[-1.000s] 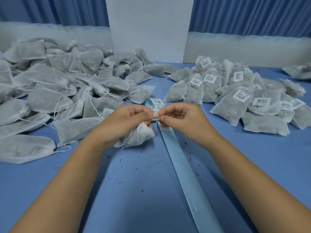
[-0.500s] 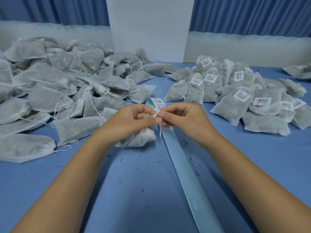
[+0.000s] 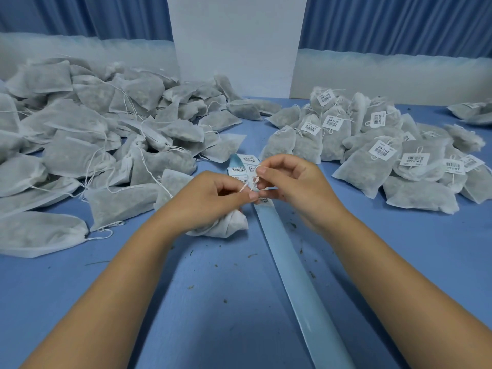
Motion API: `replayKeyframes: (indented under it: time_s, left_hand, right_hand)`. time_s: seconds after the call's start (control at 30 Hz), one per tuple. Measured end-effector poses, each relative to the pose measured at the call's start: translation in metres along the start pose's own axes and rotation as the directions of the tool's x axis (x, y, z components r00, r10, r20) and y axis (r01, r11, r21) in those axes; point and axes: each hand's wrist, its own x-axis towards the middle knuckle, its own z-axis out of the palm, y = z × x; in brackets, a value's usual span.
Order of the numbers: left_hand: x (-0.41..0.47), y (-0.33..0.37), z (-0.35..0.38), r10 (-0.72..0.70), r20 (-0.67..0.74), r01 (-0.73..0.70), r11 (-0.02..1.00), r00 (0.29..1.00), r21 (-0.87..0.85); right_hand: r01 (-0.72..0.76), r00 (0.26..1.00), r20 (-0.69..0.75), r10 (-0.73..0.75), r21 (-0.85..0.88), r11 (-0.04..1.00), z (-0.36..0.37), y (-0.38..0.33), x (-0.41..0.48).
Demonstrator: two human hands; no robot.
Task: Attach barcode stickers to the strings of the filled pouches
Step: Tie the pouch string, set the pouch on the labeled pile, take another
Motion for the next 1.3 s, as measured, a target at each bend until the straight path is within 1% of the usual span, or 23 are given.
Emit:
replayKeyframes:
  time_s: [0.13, 0.3, 0.4, 0.5, 0.63, 0.83, 1.03, 1.3]
  left_hand:
    - [0.000, -0.001, 0.002, 0.009, -0.027, -0.008, 0.999, 1.000, 0.047]
    - [-0.001, 0.000, 0.006, 0.030, -0.023, -0.025, 0.985, 0.999, 0.168]
    - [0.000, -0.001, 0.009, 0.035, -0.049, -0.023, 0.972, 0.998, 0.232]
    - [-0.001, 0.000, 0.013, 0.069, -0.061, -0.049, 0.959, 0.996, 0.280]
    - [-0.002, 0.002, 0.018, 0.097, -0.041, -0.076, 0.932, 0.994, 0.354]
    - [-0.002, 0.004, 0.019, 0.090, -0.018, -0.079, 0.940, 0.996, 0.332]
    - [0.000, 0.007, 0.021, 0.091, 0.026, -0.094, 0.940, 0.996, 0.329]
    - [-0.001, 0.009, 0.026, 0.089, -0.022, -0.077, 0.943, 0.996, 0.323]
  right_hand:
    - [-0.045, 0.999, 0.009, 0.045, 0.046, 0.998, -0.001, 0.000, 0.001]
    - [-0.034, 0.999, -0.017, 0.033, -0.045, 0.998, 0.001, 0.003, 0.001]
    - [-0.020, 0.999, -0.038, 0.018, -0.058, 0.998, 0.003, 0.004, 0.001]
    - [-0.010, 0.999, -0.045, 0.008, -0.047, 0.999, 0.007, 0.004, 0.000]
    - [-0.004, 0.999, -0.035, 0.000, -0.120, 0.993, 0.010, 0.008, -0.002]
    - [0.017, 1.000, -0.005, -0.018, -0.109, 0.994, 0.013, 0.010, -0.002]
    - [-0.001, 0.999, 0.032, 0.003, -0.065, 0.998, 0.015, 0.009, -0.004]
    - [-0.015, 1.000, 0.007, 0.015, -0.035, 0.999, 0.018, 0.010, -0.005]
